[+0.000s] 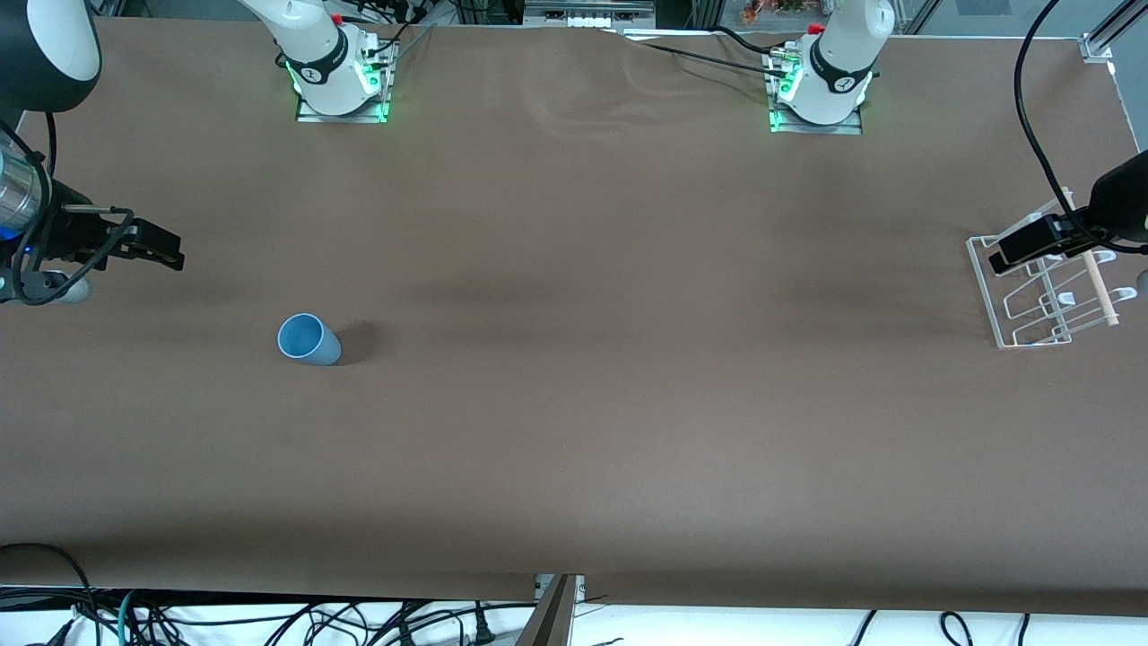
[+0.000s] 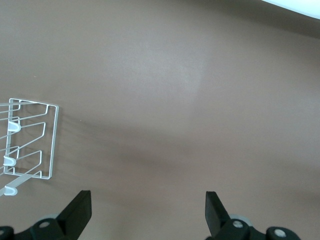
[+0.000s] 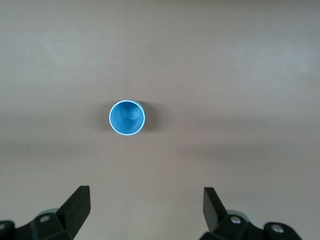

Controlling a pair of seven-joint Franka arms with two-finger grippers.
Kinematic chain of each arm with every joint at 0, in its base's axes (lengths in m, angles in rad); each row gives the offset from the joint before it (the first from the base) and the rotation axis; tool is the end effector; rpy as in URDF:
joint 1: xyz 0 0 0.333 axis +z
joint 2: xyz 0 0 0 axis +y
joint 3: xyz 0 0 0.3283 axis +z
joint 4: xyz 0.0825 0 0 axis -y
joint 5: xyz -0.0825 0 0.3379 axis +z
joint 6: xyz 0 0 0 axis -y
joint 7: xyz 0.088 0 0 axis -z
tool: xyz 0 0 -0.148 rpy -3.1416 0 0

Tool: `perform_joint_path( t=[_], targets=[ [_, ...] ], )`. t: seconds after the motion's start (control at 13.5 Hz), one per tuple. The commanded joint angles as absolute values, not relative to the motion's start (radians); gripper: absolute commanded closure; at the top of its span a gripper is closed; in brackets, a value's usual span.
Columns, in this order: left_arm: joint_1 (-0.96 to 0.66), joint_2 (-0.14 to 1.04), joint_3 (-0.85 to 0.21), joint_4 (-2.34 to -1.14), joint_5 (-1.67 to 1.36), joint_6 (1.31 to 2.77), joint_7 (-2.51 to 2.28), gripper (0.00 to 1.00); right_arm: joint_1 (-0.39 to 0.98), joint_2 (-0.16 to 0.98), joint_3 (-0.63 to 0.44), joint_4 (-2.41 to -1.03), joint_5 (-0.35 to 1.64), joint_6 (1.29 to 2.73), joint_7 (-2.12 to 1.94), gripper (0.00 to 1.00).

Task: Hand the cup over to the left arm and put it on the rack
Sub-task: 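Reach the right gripper down to the blue cup lying on its side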

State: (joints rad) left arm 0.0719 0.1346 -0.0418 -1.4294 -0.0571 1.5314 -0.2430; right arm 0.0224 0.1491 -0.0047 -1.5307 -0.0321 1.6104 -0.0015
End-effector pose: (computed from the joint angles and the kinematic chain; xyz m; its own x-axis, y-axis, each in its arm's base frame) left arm 0.5462 0.0094 0.5816 0.9625 0.2672 -0.0465 0.2695 -0.9615 0.0530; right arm 0.5527 0.0053 0.5370 0.9974 0.0204 -0.0694 0.0227 -0.9992 0.0325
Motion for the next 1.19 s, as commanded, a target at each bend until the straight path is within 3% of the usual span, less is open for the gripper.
perform_joint_path(
  t=[0.0,0.45,0.67,1.11],
  targets=[
    [0.075,0.147,-0.041,-1.399,-0.044,1.517,-0.222,0.0,0.015,0.143,-0.002,-1.526,-0.014,1.594,-0.012,0.0],
    [0.087,0.147,-0.04,-1.405,-0.044,1.514,-0.222,0.0,0.014,0.163,-0.002,-1.514,-0.012,1.609,0.003,0.0],
    [0.095,0.147,-0.041,-1.405,-0.044,1.509,-0.222,0.0,0.015,0.227,-0.002,-1.516,-0.015,1.617,0.003,0.0],
    [0.094,0.147,-0.043,-1.404,-0.044,1.513,-0.222,0.0,0.02,0.408,-0.002,-1.552,-0.014,1.892,-0.014,0.0]
  ],
)
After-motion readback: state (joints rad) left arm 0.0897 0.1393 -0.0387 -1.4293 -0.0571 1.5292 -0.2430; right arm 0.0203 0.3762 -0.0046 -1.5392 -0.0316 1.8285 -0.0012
